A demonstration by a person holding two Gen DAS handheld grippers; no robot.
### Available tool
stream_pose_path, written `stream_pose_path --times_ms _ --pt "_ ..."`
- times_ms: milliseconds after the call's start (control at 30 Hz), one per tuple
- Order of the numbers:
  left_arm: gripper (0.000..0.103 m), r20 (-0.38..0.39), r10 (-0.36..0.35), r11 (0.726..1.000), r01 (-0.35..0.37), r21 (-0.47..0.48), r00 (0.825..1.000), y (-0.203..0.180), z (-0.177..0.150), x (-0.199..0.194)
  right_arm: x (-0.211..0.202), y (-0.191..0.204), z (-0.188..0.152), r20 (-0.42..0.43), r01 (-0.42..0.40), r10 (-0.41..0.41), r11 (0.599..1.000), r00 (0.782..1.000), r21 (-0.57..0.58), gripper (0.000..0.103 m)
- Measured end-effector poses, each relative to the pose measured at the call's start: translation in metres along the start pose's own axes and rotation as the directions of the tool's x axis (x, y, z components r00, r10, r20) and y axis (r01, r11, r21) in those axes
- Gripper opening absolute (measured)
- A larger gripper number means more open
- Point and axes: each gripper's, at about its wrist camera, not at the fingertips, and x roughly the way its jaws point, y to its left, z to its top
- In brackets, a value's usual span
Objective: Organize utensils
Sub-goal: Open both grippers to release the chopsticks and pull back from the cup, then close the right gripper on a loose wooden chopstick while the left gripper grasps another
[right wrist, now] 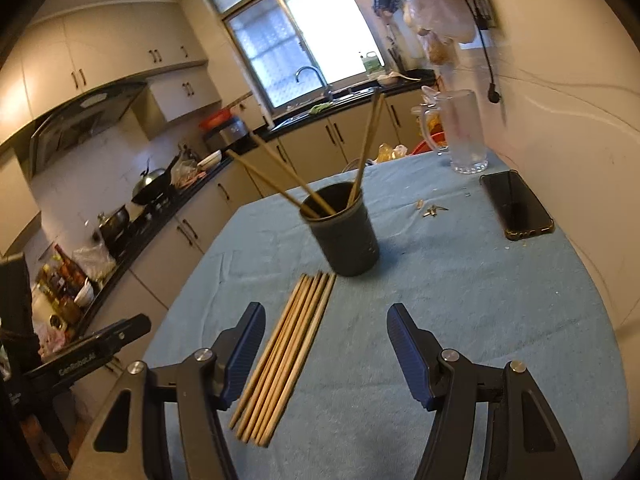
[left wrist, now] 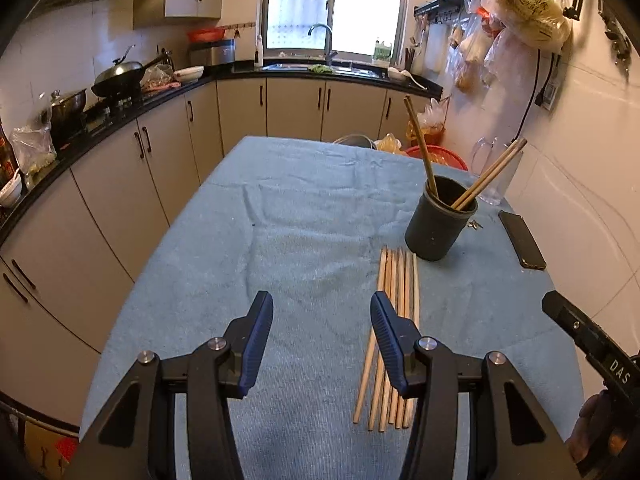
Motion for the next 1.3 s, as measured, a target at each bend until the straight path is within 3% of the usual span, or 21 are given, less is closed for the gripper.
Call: stream_pose_path --times_ms 300,633,1000,1300 --pt "0.053 0.002 0.005 1.000 -0.005 0.007 1.000 0.000 -0.005 -0.003 0.004 0.018 -0.004 -0.018 0.013 -0.014 0.999 1.000 -0.033 0.067" --pt "0.053 -0.056 -0.044 0.998 0.041 -0.045 0.997 0.016 -0.001 0.022 0.030 0.021 -0.006 -0.074 0.025 -0.028 0.999 0.997 -0.031 0.065" --pt "0.053 -0.187 -0.137 0.989 0.124 -0.080 0.973 0.013 0.012 0.084 0.097 0.009 0.003 -0.202 0.037 -0.031 0.999 0.979 0.027 0.041" --pt "0.053 -0.240 -0.155 0.985 0.132 -0.107 0.958 0.014 0.021 0.125 0.177 0.010 0.012 -0.336 0.055 -0.047 0.998 0.941 0.016 0.027"
